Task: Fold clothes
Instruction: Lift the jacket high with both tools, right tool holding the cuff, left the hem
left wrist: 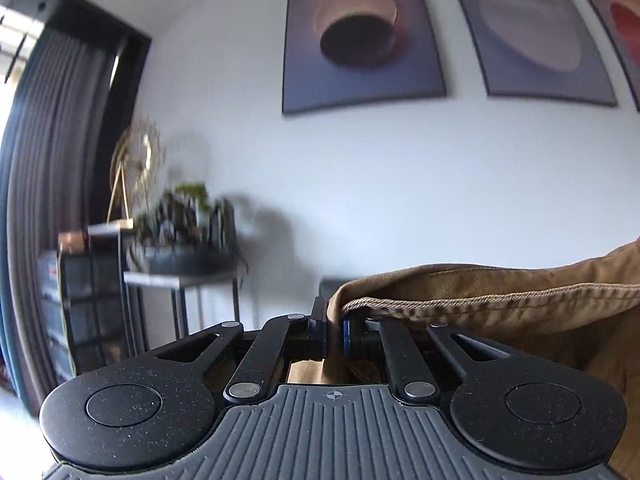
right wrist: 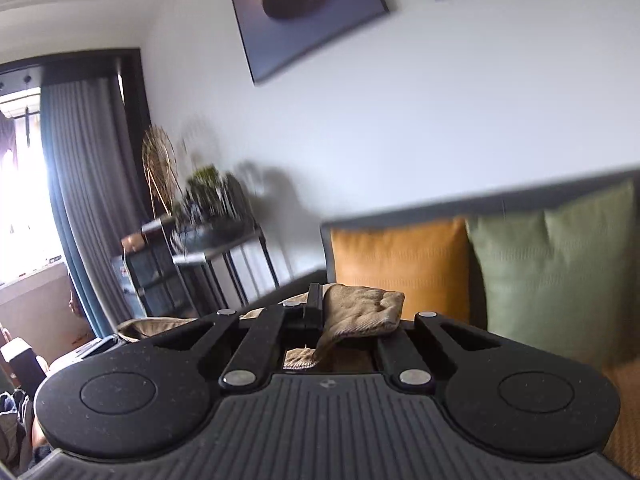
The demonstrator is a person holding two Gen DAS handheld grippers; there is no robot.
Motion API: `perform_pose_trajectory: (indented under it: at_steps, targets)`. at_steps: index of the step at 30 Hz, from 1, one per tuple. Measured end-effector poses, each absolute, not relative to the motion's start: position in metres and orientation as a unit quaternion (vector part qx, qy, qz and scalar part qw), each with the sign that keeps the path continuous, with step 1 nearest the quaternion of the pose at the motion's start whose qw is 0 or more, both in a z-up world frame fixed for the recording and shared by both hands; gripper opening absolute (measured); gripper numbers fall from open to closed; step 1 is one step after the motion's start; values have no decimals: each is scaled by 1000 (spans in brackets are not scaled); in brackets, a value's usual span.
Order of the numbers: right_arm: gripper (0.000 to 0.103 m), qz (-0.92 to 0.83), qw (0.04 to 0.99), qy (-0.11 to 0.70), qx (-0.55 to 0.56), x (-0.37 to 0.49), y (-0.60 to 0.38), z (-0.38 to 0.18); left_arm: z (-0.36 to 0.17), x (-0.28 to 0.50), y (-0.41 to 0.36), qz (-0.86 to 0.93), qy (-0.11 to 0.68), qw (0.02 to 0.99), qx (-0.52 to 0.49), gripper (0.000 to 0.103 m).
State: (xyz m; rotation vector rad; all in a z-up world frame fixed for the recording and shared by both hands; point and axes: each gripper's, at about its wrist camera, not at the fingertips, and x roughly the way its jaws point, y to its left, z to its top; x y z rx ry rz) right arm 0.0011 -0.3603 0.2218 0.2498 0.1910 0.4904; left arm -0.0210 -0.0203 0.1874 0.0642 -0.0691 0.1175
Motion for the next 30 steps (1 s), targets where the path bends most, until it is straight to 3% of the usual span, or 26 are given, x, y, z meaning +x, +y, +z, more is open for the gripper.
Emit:
perform_pose_trajectory:
  at_steps: [7, 16, 23, 30]
  targets:
    - [3, 229, 967, 33, 103, -25, -368, 295, 281, -37, -44, 49, -87, 993, 58, 2]
    - [3, 234, 968, -40, 88, -73, -381, 347, 328, -77, -49, 18, -128, 990, 49, 3]
    - [3, 221, 971, -42, 82, -77, -389, 348, 324, -69, -60, 0, -127, 990, 59, 3]
    - [3, 176, 980, 38, 85, 28, -383, 296, 276, 50, -74, 19, -38, 996, 78, 3]
